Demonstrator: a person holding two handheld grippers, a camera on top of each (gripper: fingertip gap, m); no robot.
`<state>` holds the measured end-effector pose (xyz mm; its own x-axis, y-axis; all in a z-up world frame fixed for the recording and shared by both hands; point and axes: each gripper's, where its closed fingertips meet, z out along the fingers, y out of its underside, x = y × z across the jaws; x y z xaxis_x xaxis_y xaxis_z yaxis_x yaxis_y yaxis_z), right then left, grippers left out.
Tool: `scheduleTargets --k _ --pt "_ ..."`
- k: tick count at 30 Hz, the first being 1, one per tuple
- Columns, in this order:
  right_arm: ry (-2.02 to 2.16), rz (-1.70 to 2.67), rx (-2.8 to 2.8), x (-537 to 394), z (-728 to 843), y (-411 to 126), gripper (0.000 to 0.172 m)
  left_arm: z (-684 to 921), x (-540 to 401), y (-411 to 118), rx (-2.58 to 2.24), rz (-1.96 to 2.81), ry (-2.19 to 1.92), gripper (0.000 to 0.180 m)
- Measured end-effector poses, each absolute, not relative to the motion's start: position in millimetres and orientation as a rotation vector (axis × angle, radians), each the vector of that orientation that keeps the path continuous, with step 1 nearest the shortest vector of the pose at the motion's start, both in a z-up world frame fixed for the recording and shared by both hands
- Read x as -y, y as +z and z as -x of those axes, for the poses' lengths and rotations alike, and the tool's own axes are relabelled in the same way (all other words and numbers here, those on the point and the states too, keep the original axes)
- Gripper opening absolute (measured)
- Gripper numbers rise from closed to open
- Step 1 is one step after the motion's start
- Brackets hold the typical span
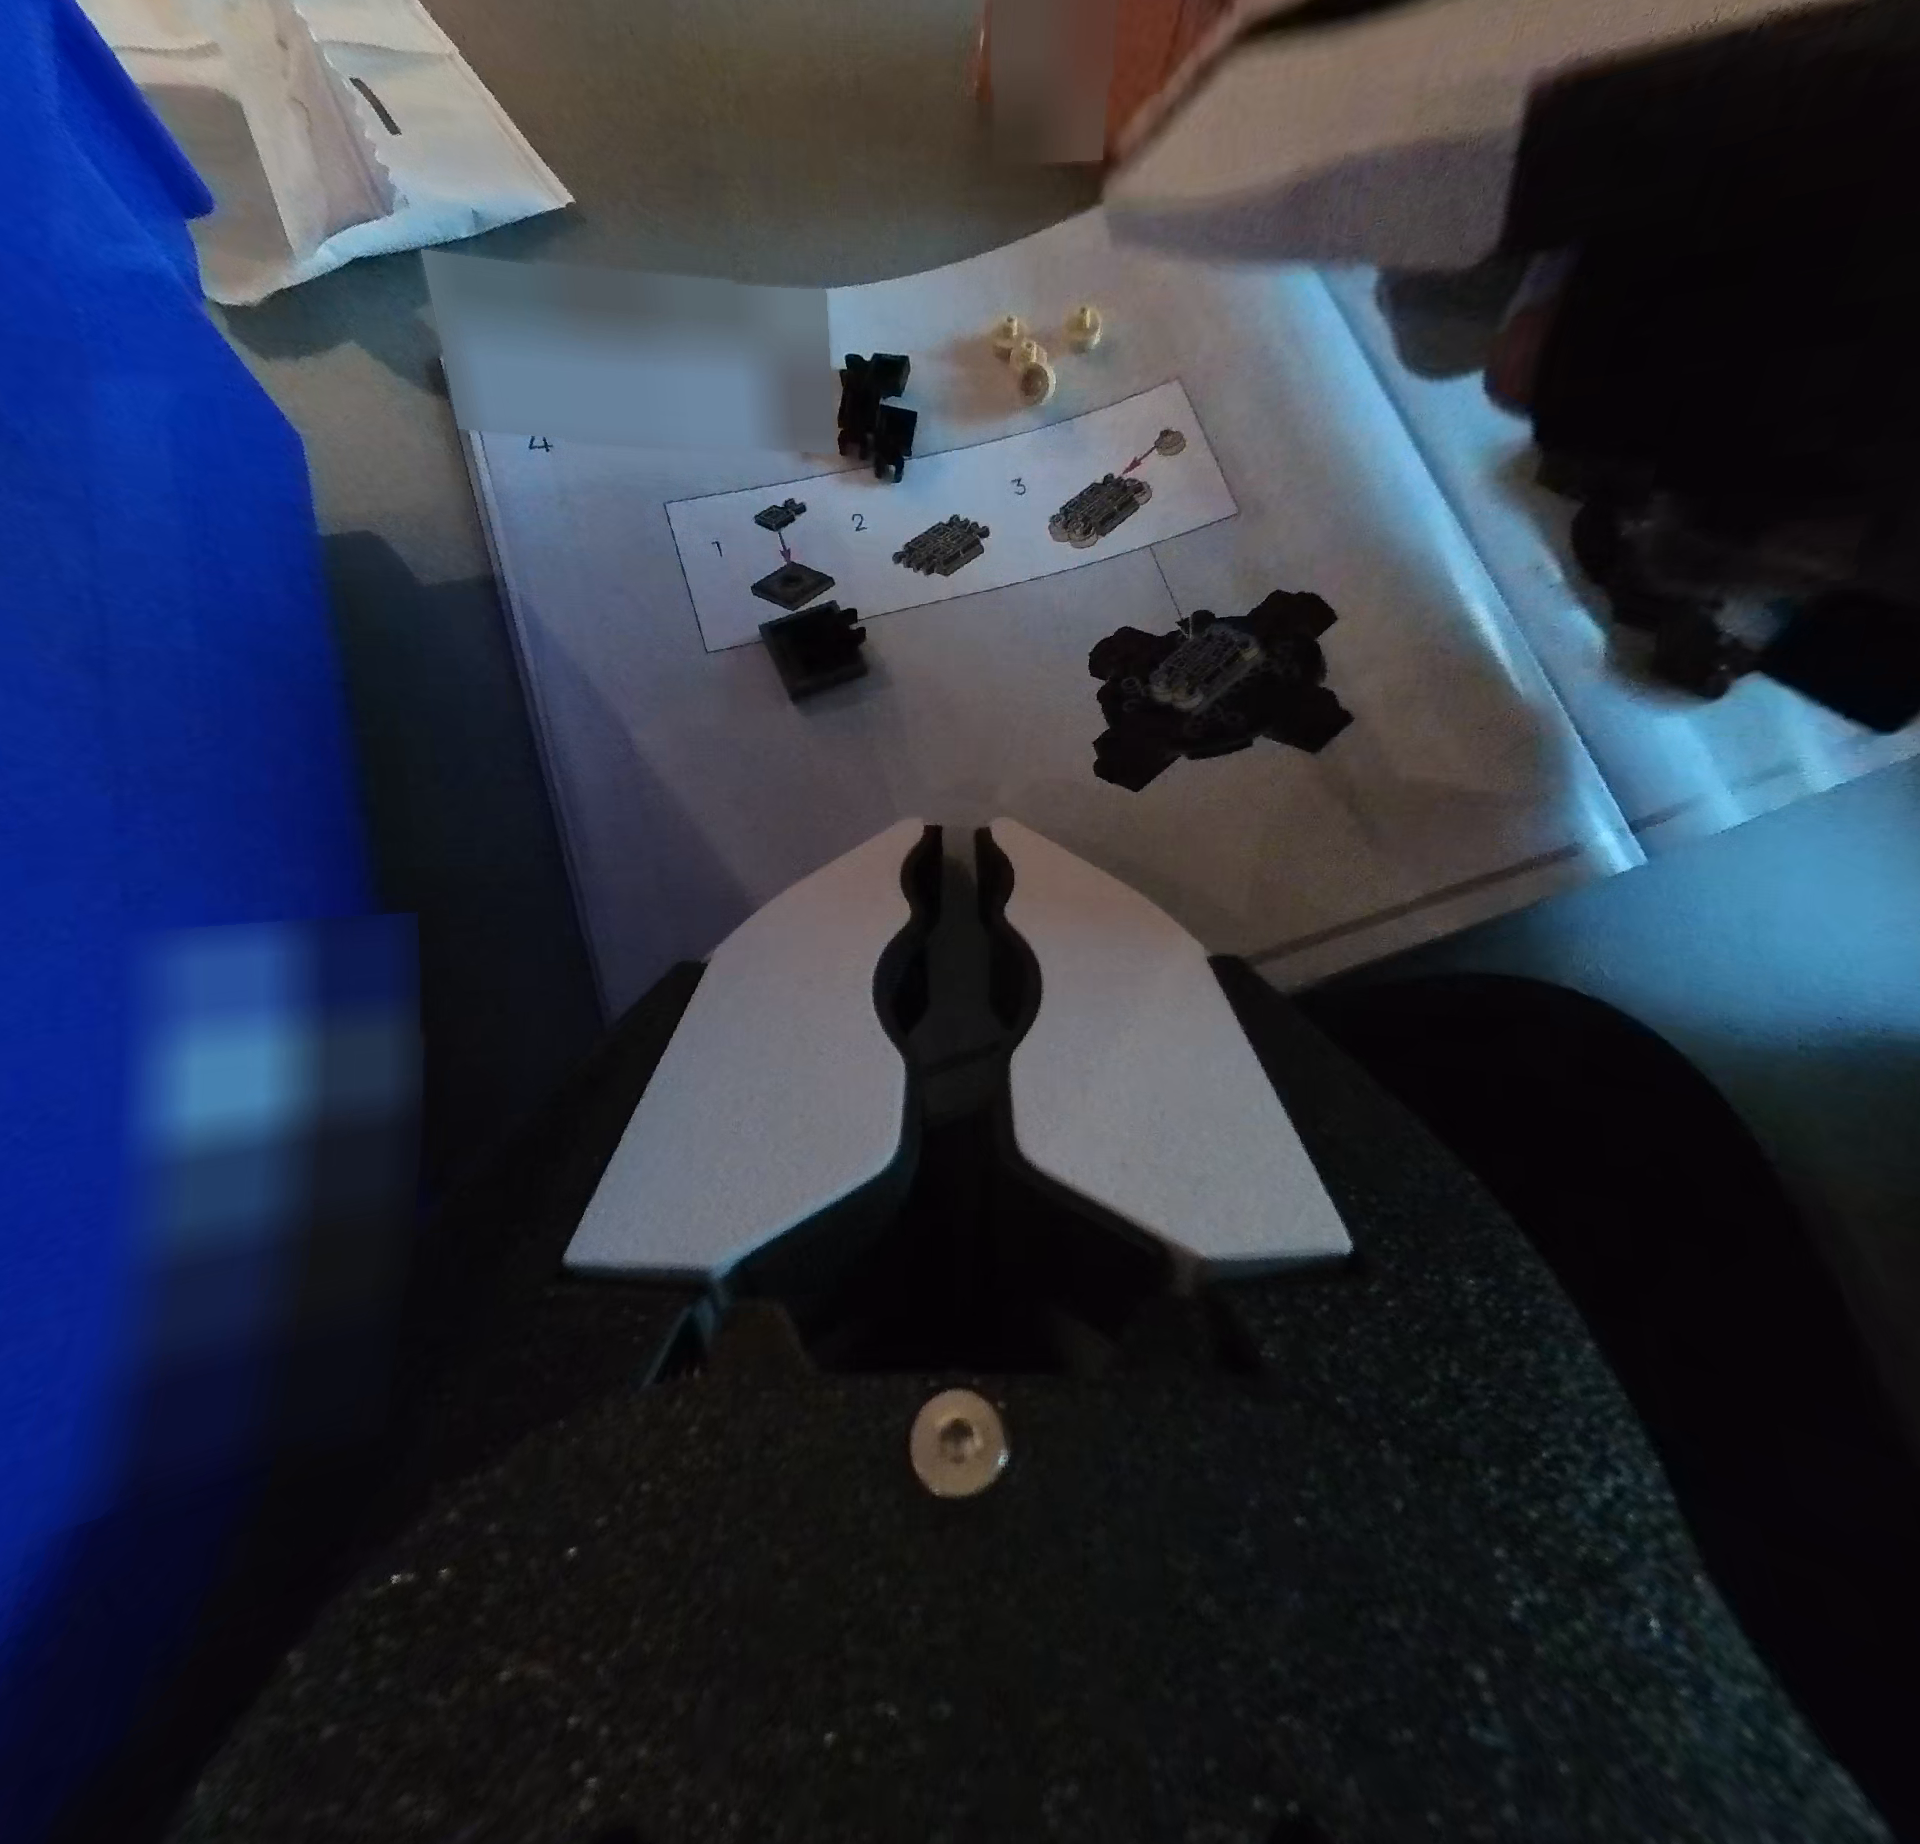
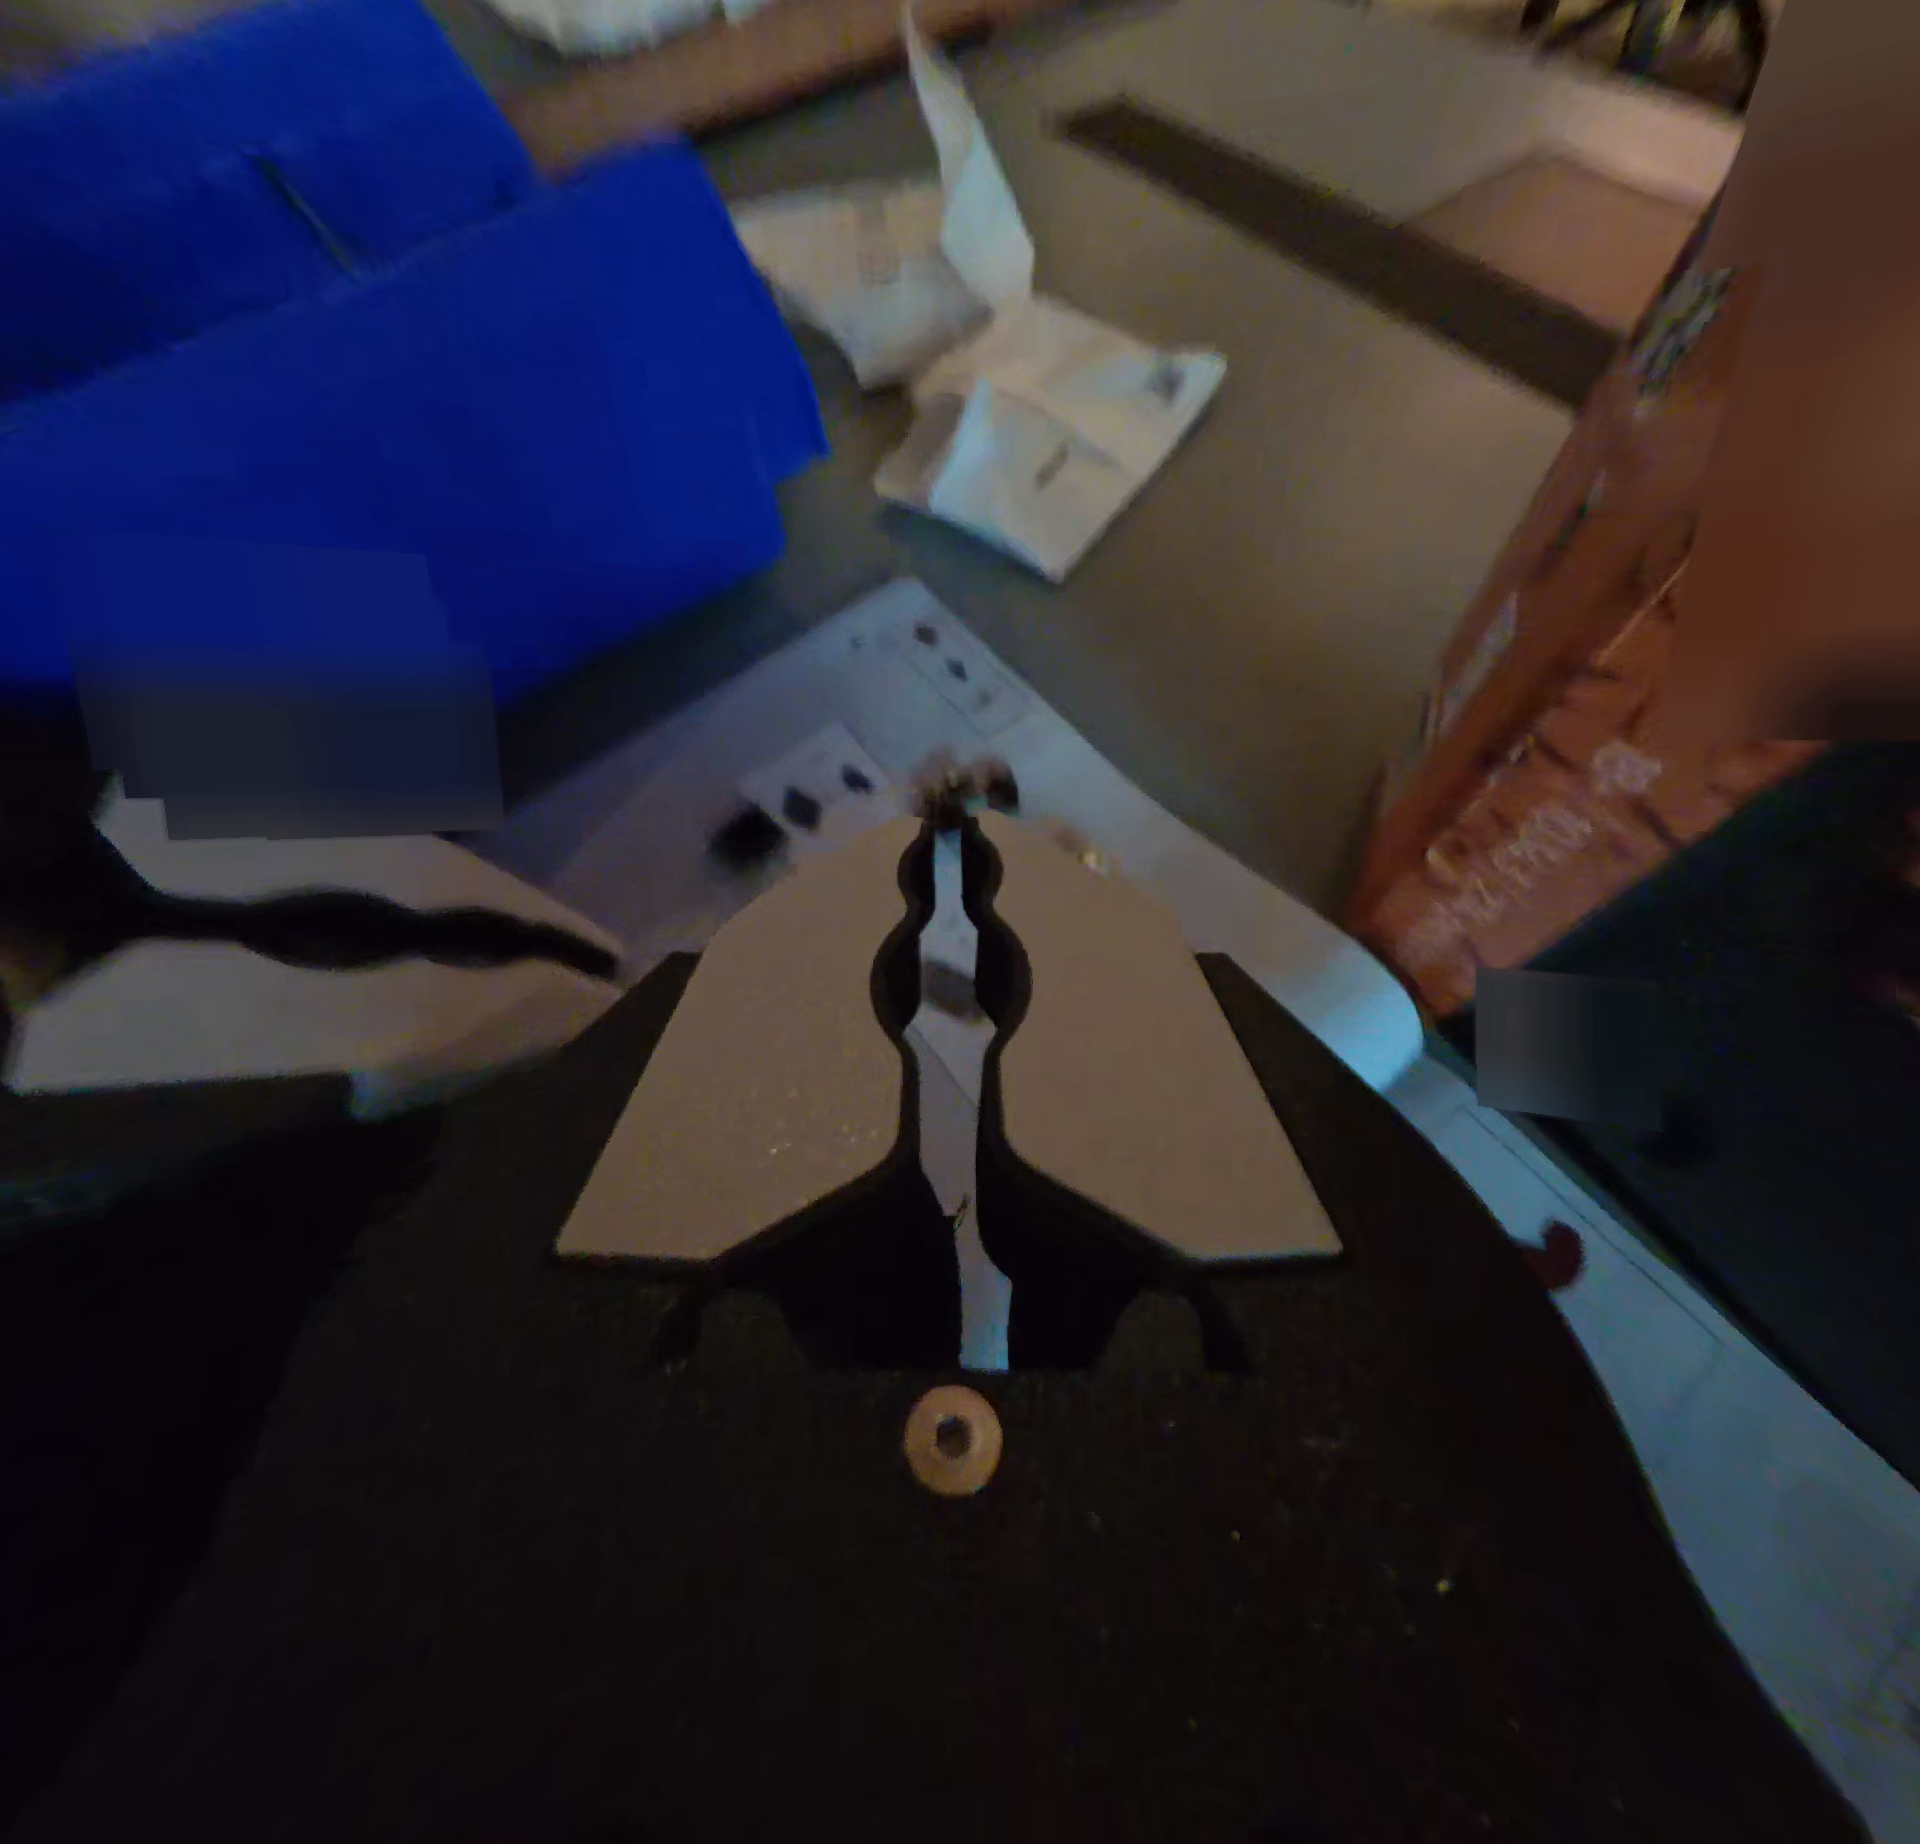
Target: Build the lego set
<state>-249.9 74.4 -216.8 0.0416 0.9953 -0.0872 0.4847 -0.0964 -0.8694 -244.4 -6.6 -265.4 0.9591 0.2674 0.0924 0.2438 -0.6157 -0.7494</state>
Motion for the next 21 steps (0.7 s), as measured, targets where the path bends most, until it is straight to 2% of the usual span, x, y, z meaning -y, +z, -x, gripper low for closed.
scheduleTargets --k 13,21 --pt "0.761 1.697 1.7 -68 215 -252 0.003 244 6 -265 0.353 2.26 0.045 0.007" --pt "0.823 1.651 1.758 -61 216 -251 0.009 244 6 -266 0.348 2.262 0.053 0.007"
